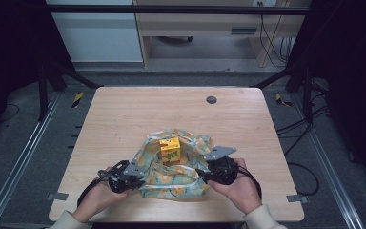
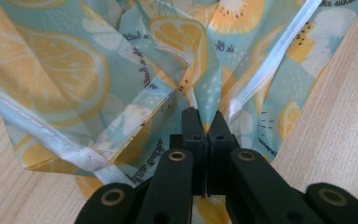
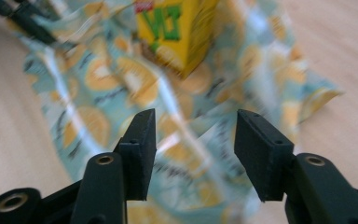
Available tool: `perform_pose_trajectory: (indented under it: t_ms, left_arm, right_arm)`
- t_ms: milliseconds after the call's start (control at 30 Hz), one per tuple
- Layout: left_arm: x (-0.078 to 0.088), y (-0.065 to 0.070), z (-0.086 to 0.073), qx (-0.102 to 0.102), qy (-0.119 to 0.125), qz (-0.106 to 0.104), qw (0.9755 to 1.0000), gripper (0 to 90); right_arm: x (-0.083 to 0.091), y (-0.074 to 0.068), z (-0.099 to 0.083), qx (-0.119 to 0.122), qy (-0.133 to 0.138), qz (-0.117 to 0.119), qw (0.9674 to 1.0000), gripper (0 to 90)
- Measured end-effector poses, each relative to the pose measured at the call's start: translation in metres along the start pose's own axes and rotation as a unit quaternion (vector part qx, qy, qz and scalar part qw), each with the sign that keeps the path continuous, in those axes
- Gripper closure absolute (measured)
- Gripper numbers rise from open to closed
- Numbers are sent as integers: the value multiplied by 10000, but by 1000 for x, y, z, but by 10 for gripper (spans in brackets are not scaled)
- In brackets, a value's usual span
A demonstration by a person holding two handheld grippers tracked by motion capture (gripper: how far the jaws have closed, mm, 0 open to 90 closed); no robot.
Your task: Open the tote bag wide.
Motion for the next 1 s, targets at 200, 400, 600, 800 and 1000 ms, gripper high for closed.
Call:
perform_pose_trajectory:
  t_ms: [200,400,600,800,1000]
  left_arm:
    - [1,1,-2,1,3,11,10000,893]
    - [2,0,-3,-2,8,29,10000,893]
    - [3,0,-3,4,11,30,10000,893]
    - [2,0,-3,1,8,35,10000,893]
    - [2,0,-3,-5,11,31,10000,892]
  right_arm:
    - [-24,23,25,64,-78,-163,9998,414]
    - [-51,27,26,174,-246,-223,9993,363]
    - [-65,31,29,12,-338,-256,9991,288]
    - [-64,32,27,-40,-386,-187,9991,185]
    - [-64,33,25,38,-401,-145,9991,451]
Point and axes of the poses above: each handheld gripper's, and its own axes: x roughly backward along the jaws, z roughly out of its top, y roughly to its right, the point moved 7 cm from there along -x, roughly forward along the jaws, and after that the axes turned 5 degrees about y, right-handed, at the moved point
